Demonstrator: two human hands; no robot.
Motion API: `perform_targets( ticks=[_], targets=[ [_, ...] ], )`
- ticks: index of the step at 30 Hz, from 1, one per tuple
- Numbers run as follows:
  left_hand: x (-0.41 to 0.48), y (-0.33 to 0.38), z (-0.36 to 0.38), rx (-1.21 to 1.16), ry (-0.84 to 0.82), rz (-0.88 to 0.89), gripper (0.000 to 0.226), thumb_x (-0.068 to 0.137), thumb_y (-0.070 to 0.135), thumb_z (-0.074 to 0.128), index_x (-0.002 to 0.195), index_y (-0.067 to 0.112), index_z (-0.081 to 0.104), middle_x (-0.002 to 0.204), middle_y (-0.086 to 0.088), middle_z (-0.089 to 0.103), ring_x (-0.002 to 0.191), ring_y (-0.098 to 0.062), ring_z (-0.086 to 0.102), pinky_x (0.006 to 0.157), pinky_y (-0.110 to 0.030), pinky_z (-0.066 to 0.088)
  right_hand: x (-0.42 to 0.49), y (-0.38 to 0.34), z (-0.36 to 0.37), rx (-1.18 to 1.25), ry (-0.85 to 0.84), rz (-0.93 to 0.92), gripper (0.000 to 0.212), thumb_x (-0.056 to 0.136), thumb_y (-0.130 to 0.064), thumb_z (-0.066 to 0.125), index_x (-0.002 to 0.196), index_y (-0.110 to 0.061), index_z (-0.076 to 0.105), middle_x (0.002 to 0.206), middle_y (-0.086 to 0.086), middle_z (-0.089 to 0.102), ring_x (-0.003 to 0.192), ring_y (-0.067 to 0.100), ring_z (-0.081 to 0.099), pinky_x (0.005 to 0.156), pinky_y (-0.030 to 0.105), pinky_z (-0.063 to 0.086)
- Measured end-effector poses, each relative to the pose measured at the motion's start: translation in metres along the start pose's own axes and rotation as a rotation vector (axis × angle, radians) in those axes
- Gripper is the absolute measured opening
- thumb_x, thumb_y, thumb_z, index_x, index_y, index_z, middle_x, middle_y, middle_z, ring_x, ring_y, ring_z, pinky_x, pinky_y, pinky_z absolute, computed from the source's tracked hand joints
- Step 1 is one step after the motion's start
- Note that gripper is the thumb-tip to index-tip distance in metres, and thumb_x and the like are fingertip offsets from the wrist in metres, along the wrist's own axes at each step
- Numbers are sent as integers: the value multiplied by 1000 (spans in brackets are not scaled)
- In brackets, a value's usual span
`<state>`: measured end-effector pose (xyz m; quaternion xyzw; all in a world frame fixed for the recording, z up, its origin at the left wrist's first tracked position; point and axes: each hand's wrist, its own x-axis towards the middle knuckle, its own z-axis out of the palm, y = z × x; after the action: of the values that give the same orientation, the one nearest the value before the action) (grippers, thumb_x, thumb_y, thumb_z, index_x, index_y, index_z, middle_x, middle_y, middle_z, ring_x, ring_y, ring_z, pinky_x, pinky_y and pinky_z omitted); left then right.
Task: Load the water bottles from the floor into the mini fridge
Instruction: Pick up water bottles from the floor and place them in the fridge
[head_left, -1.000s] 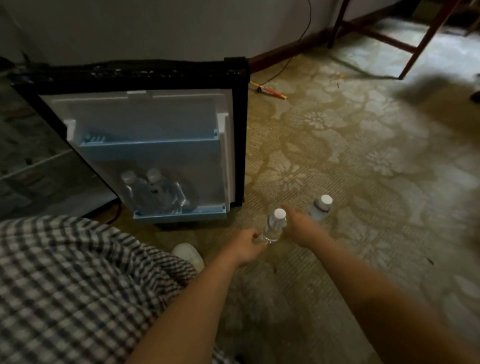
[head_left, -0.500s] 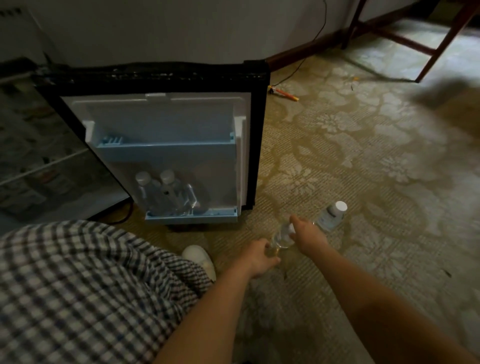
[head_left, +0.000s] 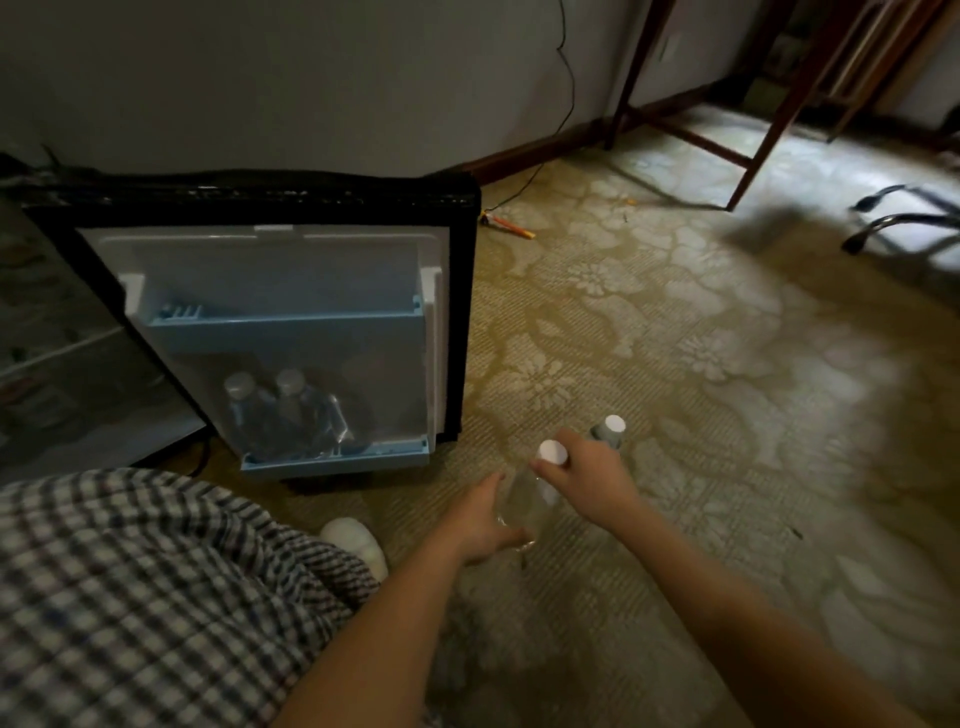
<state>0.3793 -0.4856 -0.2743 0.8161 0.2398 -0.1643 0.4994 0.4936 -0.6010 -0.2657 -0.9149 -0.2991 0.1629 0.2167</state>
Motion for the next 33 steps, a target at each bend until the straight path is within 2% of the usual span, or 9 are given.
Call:
perform_targets(
  ticks=[2,6,10,13,17,20,25,30,33],
  targets=[
    [-4,4,-3,-32,40,63,93,69,31,79,146,22,26,148,-2,37,133,-18,39,109,-35,37,-7,-16,-18,16,57,-38,29,88,-40,58,87,-11,52,77,5,61,72,23,59,61,35,44],
    [-13,20,-15,-41,165,209,78,68,33,80,135,26,41,130,6,53,119,-14,51,87,-25,42,-16,-46,-48,69,119,-145,27,88,-35,60,78,-12,52,66,1,53,60,17,50,53,26,34],
    [-26,35,-42,-22,291,255,76,64,48,78,130,32,42,128,8,55,114,-16,55,92,-39,49,-16,-78,-65,65,189,-224,29,87,-40,60,72,-19,48,62,-4,49,55,10,44,50,22,28],
    [-40,37,-69,-4,360,270,74,66,49,76,131,32,42,127,6,57,115,-18,54,92,-43,50,-13,-110,-71,65,198,-288,31,87,-42,58,75,-15,51,63,-5,48,56,8,42,50,23,29],
    [-54,33,-116,103,467,247,72,66,51,75,129,29,47,123,4,60,113,-19,55,91,-44,51,-2,-153,-71,82,211,-378,30,88,-44,57,80,-15,53,62,-9,45,56,4,41,50,20,27],
    [-66,28,-154,171,511,246,70,67,48,76,128,30,49,122,4,60,112,-18,56,91,-43,51,10,-185,-66,115,255,-444,35,86,-44,59,81,-10,58,65,-4,50,58,7,43,51,20,29],
    [-75,14,-207,255,547,172,63,64,50,78,119,31,55,118,5,62,105,-19,58,87,-40,51,34,-234,-58,58,222,-506,32,81,-42,66,75,-14,52,59,-10,43,57,9,44,50,23,29],
    [-61,-13,-225,169,589,74,59,66,47,77,119,32,54,107,-2,64,99,-24,59,78,-36,49,63,-266,-32,-151,181,-525,37,85,-47,59,88,-11,57,82,6,61,82,27,59,66,32,37],
    [-47,-29,-226,156,546,7,59,68,46,76,120,31,55,120,-2,63,112,-25,57,89,-38,48,75,-268,-11,-233,155,-526,38,88,-47,55,88,-9,55,90,12,65,87,32,60,67,34,36]
  ],
)
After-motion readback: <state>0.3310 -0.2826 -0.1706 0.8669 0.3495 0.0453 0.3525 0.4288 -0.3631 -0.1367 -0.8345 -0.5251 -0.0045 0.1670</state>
